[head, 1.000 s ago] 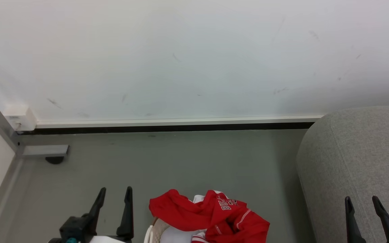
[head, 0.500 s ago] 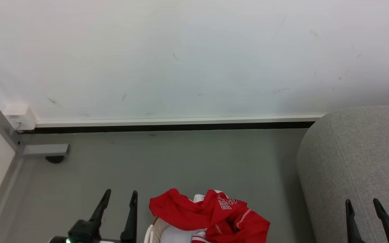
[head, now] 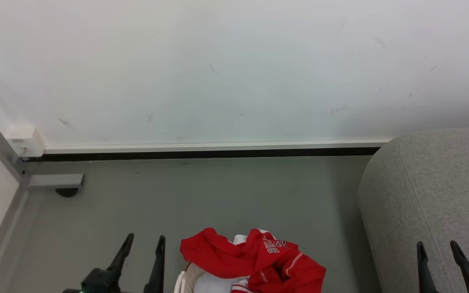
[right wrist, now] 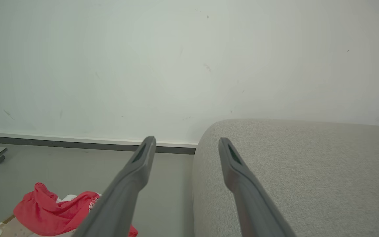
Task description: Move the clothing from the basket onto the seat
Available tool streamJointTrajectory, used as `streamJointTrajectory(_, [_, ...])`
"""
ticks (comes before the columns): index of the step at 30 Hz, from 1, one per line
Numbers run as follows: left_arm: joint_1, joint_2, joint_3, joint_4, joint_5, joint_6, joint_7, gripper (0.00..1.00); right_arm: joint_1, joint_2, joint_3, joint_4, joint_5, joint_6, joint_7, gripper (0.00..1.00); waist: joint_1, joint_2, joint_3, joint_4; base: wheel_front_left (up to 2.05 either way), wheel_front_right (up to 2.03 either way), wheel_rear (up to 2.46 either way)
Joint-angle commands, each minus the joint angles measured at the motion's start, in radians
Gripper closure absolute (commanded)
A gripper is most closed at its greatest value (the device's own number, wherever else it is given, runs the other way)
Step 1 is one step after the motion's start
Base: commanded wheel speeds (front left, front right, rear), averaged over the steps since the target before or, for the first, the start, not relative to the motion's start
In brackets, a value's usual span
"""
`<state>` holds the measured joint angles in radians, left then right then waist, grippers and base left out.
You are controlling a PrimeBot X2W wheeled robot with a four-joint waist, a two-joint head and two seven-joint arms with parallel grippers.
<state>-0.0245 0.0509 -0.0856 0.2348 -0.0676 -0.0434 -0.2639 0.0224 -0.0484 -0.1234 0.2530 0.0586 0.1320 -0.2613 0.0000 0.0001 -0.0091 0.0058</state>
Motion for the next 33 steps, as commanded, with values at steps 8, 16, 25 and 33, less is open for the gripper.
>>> streamJointTrajectory(8, [0.001, 0.001, 0.012, 0.001, -0.003, -0.005, -0.001, 0.00, -0.003, -0.001, 0.001, 0.001, 0.029, -0.002, -0.003, 0.00, 0.0000, -0.0001, 0.008, -0.010, 0.00, 0.00, 0.00])
streamJointTrajectory(16, [-0.032, 0.001, -0.014, 0.008, 0.001, -0.024, -0.001, 0.00, -0.033, -0.001, 0.010, -0.020, 0.034, -0.002, -0.003, 0.00, 0.0000, -0.0001, 0.060, -0.051, 0.00, 0.00, 0.00])
streamJointTrajectory(25, [-0.178, 0.022, -0.100, 0.135, 0.060, -0.061, -0.001, 0.00, -0.118, -0.002, 0.034, -0.052, 0.068, -0.002, -0.003, 0.00, 0.0000, -0.0001, 0.213, -0.121, 0.00, 0.00, 0.00])
streamJointTrajectory(33, [-0.346, 0.052, -0.179, 0.352, 0.120, -0.071, -0.001, 0.00, -0.199, -0.001, 0.053, -0.073, 0.115, -0.002, -0.003, 0.00, 0.0000, -0.0001, 0.361, -0.194, 0.00, 0.00, 0.00])
